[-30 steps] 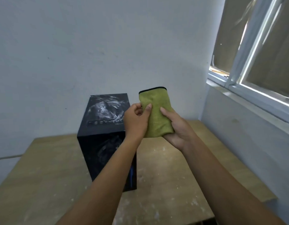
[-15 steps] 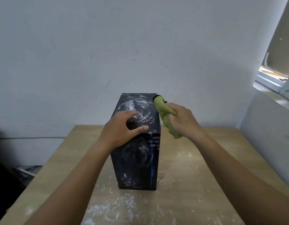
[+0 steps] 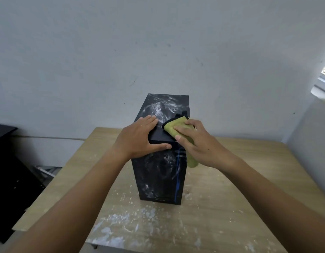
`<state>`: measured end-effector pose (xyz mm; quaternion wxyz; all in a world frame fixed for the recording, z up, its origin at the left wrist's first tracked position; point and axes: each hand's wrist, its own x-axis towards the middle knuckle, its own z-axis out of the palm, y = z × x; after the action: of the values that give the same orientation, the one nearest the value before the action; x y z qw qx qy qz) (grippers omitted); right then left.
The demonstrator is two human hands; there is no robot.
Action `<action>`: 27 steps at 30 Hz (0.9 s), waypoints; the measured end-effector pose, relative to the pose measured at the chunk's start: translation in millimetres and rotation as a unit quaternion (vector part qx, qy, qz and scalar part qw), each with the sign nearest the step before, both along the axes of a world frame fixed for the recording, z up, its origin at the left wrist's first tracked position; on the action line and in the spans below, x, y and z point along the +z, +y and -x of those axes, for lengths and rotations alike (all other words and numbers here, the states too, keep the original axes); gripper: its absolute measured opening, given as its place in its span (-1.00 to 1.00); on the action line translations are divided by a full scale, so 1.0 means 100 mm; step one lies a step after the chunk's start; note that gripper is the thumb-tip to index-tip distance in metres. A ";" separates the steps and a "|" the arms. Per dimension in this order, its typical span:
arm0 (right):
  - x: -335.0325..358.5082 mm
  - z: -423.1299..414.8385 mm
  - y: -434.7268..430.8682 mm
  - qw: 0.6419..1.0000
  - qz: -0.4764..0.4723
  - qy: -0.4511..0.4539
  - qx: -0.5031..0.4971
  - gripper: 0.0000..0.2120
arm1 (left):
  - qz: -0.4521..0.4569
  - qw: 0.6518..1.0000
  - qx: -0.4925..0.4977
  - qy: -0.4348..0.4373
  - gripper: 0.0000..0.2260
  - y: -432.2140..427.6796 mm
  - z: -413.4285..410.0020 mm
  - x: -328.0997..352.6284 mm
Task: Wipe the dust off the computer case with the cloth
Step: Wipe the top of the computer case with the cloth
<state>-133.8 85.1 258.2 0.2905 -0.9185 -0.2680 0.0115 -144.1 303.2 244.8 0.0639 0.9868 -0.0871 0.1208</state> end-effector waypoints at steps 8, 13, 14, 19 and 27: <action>-0.03 0.09 0.16 0.996 0.026 -0.068 -0.053 -0.62 | 0.001 1.000 -0.007 0.000 0.03 -0.01 0.02 0.01; 0.13 0.10 0.22 0.982 0.146 -0.094 -0.080 -0.64 | -0.015 0.999 -0.046 0.011 -0.07 0.09 0.04 0.07; 0.15 0.10 0.25 0.978 0.162 -0.091 -0.091 -0.64 | -0.020 0.998 -0.055 0.007 -0.07 0.13 0.04 0.05; 0.20 0.08 0.44 0.957 0.217 -0.103 -0.160 -0.67 | -0.024 0.996 -0.084 -0.001 -0.10 0.23 0.00 0.03; 0.12 0.35 0.68 0.941 0.245 -0.163 -0.167 -0.67 | 0.009 0.994 -0.105 0.005 0.02 0.26 -0.11 -0.04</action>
<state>-169.1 153.1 270.0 0.0063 -0.9822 -0.1431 -0.1216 -133.5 329.3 240.7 0.0851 0.9721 -0.1889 0.1097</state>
